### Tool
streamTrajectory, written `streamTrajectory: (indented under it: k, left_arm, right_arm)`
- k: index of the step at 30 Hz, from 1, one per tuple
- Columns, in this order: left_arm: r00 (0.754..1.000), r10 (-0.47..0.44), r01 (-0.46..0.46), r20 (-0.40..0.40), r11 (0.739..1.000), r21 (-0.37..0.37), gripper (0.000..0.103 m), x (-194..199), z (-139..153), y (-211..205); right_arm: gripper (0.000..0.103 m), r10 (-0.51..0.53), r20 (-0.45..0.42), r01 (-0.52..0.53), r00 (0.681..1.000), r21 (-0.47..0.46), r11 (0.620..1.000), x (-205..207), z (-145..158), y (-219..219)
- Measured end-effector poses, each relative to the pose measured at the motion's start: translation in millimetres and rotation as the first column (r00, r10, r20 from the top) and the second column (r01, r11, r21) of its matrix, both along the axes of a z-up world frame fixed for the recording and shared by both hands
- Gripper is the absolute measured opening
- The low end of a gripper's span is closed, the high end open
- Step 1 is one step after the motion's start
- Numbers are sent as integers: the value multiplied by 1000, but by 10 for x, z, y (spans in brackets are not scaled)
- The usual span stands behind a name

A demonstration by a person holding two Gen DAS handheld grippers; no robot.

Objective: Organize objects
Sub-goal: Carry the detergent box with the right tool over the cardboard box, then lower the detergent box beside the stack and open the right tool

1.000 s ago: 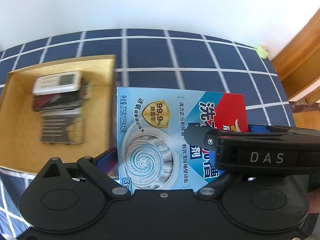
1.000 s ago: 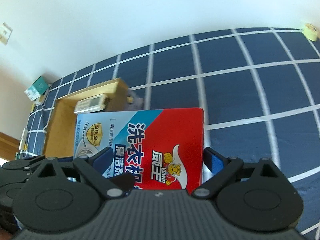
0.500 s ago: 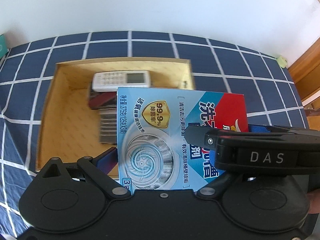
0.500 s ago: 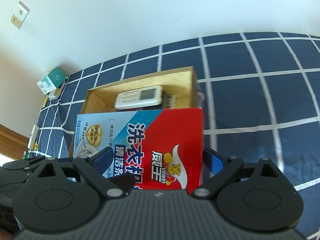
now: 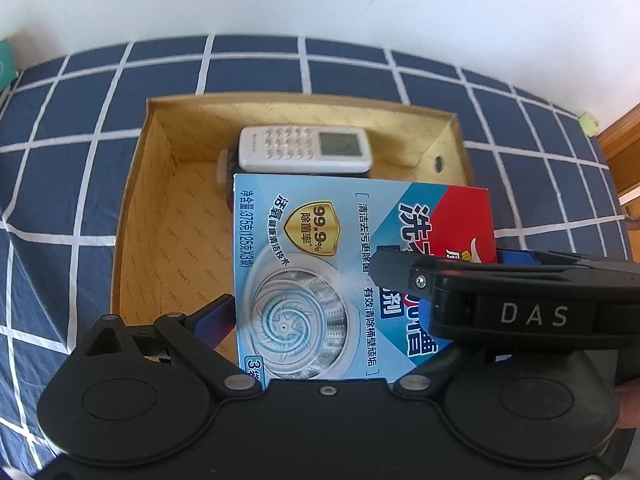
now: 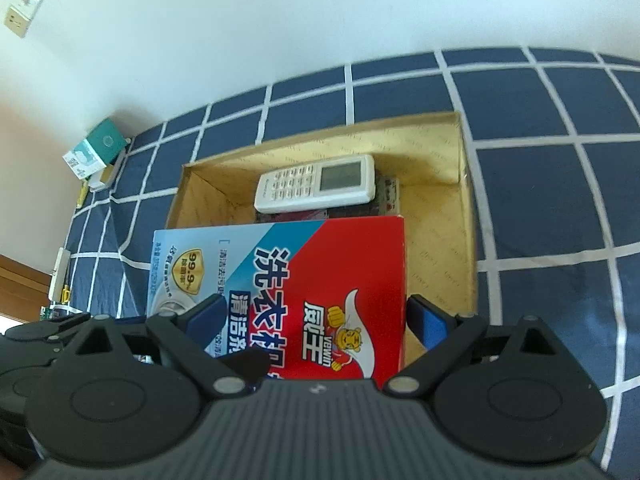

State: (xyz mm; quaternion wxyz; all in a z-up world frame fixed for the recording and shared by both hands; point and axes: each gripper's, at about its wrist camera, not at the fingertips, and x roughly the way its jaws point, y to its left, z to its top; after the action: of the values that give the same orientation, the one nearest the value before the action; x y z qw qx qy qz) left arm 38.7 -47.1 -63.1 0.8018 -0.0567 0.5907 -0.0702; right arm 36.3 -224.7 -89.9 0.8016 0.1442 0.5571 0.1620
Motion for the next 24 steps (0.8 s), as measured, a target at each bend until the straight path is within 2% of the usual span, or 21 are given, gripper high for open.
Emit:
streamTrajectory:
  k: [11,24]
  left_arm:
    - [995,3,-4,-98,1000,-15,96,184,-512,219]
    - [987,2,-8,-164,999,-39,95,179,-800,296]
  right_arm:
    - [96,-3,-100,0,995,-28,1000,180,-510,243]
    - [96,-2,-158,-8,987,-62,998,171,-785,313]
